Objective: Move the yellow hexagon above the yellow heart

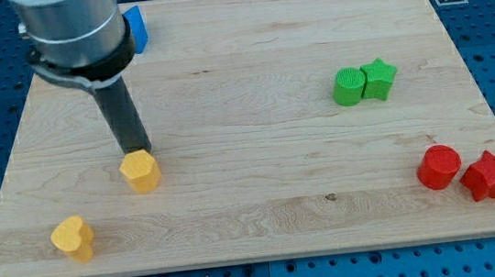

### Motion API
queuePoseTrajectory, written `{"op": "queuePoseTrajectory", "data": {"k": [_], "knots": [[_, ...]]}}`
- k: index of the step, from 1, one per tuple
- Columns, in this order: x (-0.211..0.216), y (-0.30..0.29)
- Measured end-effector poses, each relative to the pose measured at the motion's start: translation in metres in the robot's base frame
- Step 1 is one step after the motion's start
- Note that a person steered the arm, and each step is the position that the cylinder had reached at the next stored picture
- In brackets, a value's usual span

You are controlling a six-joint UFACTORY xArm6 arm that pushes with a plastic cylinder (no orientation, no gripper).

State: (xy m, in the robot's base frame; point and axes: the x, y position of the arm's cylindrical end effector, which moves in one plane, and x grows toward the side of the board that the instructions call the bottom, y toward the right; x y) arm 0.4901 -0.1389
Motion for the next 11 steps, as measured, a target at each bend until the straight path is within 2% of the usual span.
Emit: {"op": "queuePoseTrajectory", "data": {"k": [2, 3, 5, 7, 11], "knots": [[0.014, 0.050], [0.024, 0.050], [0.018, 0.050], [0.018, 0.039], [0.036, -0.030]]}}
